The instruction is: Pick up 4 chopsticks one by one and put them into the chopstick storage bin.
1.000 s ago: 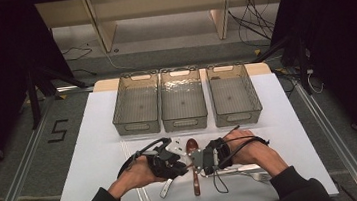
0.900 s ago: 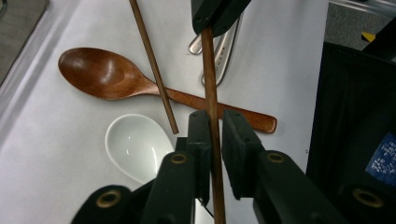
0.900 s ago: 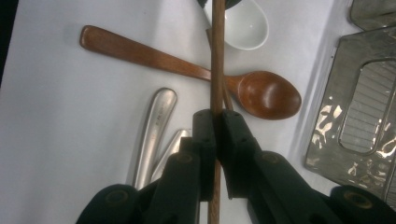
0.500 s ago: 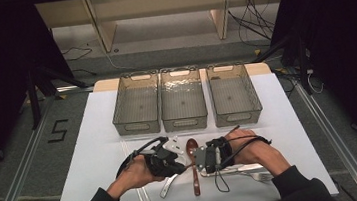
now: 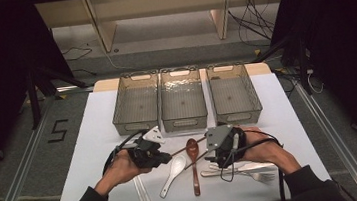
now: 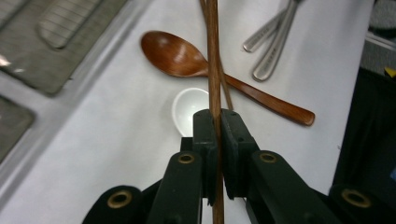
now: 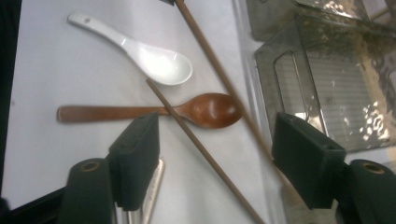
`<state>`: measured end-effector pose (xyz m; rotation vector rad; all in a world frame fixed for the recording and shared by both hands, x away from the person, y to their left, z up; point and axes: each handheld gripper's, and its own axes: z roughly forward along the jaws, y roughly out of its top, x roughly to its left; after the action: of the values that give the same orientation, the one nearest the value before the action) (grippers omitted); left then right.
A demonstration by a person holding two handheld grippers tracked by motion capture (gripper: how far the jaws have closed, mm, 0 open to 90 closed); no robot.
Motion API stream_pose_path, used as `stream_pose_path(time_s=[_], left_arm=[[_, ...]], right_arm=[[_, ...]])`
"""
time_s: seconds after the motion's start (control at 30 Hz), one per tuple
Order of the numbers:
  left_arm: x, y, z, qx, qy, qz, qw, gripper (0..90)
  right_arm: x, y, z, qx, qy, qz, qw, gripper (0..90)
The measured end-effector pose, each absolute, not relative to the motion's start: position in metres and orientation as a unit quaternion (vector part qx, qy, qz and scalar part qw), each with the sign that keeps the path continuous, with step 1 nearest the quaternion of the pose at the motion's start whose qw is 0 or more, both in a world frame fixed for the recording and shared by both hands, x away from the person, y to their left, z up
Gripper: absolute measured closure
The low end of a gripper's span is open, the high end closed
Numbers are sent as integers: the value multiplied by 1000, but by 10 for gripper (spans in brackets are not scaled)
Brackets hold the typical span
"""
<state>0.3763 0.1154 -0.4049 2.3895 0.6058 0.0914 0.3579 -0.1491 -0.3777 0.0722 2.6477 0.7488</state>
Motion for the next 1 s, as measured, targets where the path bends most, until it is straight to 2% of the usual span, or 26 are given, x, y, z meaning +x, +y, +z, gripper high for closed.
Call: stream_pose_path(time_s=[0.13, 0.33, 0.57, 0.63, 1.0], left_arm=[[383, 127, -401, 901, 257, 50, 346, 848], [392, 145, -393, 877, 298, 64, 372, 848], [402, 161, -386, 850, 337, 85, 396, 848], [406, 166, -385, 844, 346, 88, 399, 848], [431, 187, -377, 816, 398, 109, 405, 849]], right_arm=[[362, -163, -388, 82, 932, 318, 152, 318], [365, -184, -398, 179, 898, 382, 126, 314], [362, -199, -393, 244, 851, 447, 126, 308], [360, -201, -394, 252, 850, 446, 126, 285], [358, -206, -395, 269, 844, 449, 114, 274]])
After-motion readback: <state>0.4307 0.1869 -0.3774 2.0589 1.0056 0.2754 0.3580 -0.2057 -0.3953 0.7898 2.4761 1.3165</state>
